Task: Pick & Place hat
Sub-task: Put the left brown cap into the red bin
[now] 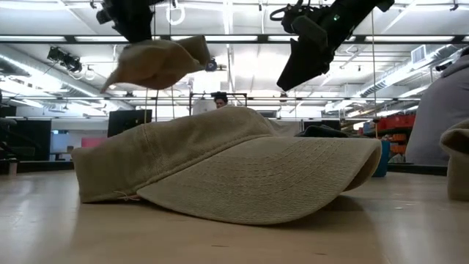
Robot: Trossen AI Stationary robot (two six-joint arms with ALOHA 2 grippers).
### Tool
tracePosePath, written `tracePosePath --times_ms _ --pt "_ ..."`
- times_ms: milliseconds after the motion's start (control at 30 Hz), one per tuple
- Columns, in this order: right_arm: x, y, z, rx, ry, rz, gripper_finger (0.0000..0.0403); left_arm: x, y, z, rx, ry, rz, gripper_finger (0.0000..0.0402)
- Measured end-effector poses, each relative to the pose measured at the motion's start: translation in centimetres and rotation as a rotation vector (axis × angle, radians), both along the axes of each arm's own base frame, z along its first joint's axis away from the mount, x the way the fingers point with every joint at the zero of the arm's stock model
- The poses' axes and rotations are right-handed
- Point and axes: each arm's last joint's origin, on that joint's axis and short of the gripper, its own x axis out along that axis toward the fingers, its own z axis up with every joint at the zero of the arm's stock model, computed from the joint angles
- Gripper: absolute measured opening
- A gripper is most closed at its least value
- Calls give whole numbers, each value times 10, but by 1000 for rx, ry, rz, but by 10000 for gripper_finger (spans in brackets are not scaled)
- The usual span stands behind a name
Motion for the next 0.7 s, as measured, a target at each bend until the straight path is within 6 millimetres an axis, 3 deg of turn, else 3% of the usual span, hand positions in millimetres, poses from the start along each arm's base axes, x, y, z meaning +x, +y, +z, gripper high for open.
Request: tracePosePath --times_ms 200,400,700 --pt "0 0 0 0 0 0 197 6 45 -4 2 7 181 13" --pt "0 0 0 0 0 0 197 15 82 -24 3 68 322 13" --pt "0 0 0 0 7 0 197 28 105 -102 14 82 399 14"
